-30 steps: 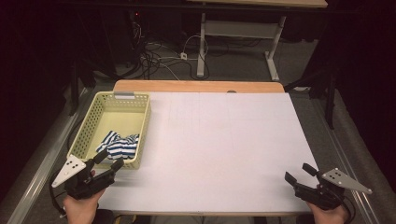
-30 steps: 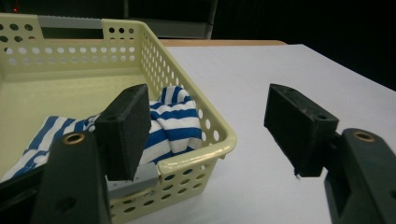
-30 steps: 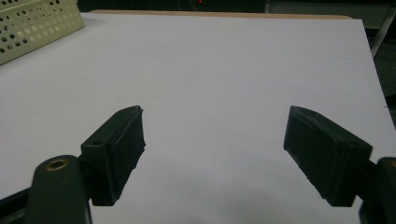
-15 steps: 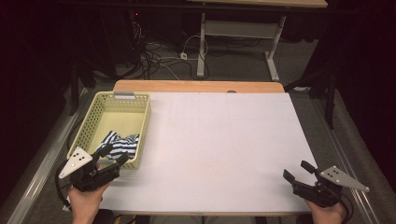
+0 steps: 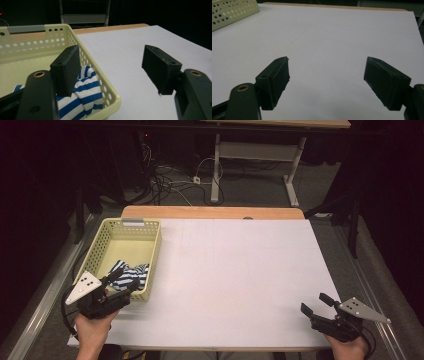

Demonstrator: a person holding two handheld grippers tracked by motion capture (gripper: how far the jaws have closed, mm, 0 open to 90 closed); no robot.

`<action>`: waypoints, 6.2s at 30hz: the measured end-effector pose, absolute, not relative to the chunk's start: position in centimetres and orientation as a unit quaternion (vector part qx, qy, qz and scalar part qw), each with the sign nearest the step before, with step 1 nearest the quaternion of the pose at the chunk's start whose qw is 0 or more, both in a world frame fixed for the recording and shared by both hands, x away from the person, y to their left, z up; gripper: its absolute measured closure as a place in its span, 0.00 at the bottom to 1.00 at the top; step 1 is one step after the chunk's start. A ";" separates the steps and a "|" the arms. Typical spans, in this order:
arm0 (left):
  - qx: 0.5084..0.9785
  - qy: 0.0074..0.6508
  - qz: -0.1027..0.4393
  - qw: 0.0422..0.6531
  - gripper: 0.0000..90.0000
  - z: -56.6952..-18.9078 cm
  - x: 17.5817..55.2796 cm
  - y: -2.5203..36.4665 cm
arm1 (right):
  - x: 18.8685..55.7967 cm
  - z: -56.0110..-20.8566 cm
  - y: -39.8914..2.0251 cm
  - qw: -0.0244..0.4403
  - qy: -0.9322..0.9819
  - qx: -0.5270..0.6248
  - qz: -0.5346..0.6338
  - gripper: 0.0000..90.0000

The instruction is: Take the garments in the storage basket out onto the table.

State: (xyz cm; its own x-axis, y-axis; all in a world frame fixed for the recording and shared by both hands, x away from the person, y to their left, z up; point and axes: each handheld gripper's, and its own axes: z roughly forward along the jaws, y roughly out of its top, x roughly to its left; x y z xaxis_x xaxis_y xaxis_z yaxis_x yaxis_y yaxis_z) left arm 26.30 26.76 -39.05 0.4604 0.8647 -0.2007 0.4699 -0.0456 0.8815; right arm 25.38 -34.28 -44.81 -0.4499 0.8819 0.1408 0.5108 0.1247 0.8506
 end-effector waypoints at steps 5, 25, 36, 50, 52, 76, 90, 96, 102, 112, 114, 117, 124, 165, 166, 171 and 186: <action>0.698 0.479 0.192 0.497 0.33 -38.9 26.8 26.5 | 25.4 -44.8 -34.2 0.205 0.722 0.481 0.452 0.24; 0.711 0.462 0.185 0.497 0.33 -38.1 29.3 24.8 | 25.3 -44.8 -34.3 0.205 0.722 0.481 0.453 0.23; 0.721 0.452 0.180 0.494 0.33 -38.0 30.8 23.4 | 25.3 -44.8 -34.4 0.205 0.721 0.480 0.455 0.23; 0.739 0.452 0.173 0.469 0.33 -38.0 32.9 22.2 | 25.3 -44.8 -34.4 0.206 0.721 0.480 0.455 0.23; 0.741 0.457 0.170 0.462 0.33 -38.1 33.2 22.2 | 25.3 -44.8 -34.4 0.206 0.721 0.480 0.455 0.23; 0.788 0.516 0.148 0.303 0.26 -38.3 35.7 24.8 | 25.5 -44.8 -34.3 0.203 0.723 0.478 0.456 0.22; 0.787 0.540 0.095 0.282 0.19 -39.6 35.9 26.4 | 25.5 -44.8 -34.4 0.201 0.722 0.478 0.458 0.22; 0.788 0.547 0.086 0.269 0.17 -40.2 35.8 26.8 | 25.5 -44.8 -34.3 0.202 0.723 0.478 0.457 0.22; 0.793 0.546 0.080 0.260 0.17 -40.8 35.7 26.7 | 25.5 -44.8 -34.4 0.200 0.721 0.481 0.457 0.22; 0.799 0.552 0.070 0.229 0.15 -41.7 36.1 26.6 | 25.5 -44.8 -34.4 0.201 0.722 0.480 0.456 0.22; 0.800 0.552 0.070 0.224 0.15 -41.8 36.2 26.6 | 25.6 -44.8 -34.4 0.201 0.723 0.479 0.456 0.22; 0.803 0.553 0.064 0.213 0.16 -42.1 36.4 26.6 | 25.5 -44.8 -34.3 0.202 0.722 0.479 0.456 0.22; 0.801 0.565 0.043 0.194 0.17 -42.4 36.8 26.5 | 25.6 -44.8 -34.4 0.200 0.723 0.479 0.456 0.23; 0.794 0.557 0.034 0.241 0.75 -38.5 36.4 27.2 | 25.6 -44.8 -34.3 0.200 0.723 0.479 0.455 0.23; 0.794 0.556 0.036 0.244 0.75 -38.3 36.4 27.2 | 25.6 -44.8 -34.4 0.199 0.722 0.481 0.456 0.23; 0.790 0.556 0.042 0.255 0.75 -37.3 36.3 27.5 | 25.6 -44.8 -34.3 0.200 0.723 0.479 0.455 0.23; 0.789 0.544 0.051 0.280 0.76 -34.0 36.2 27.9 | 25.6 -44.8 -34.4 0.198 0.722 0.480 0.457 0.23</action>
State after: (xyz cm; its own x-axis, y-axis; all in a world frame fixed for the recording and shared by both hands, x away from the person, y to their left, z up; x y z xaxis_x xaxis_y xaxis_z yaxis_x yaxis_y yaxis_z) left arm 36.24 27.85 -33.96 0.4023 0.8876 -0.2242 0.8309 -0.2511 0.4966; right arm 25.56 -34.37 -44.82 -0.4610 0.8742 0.1526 0.5127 0.1221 0.8498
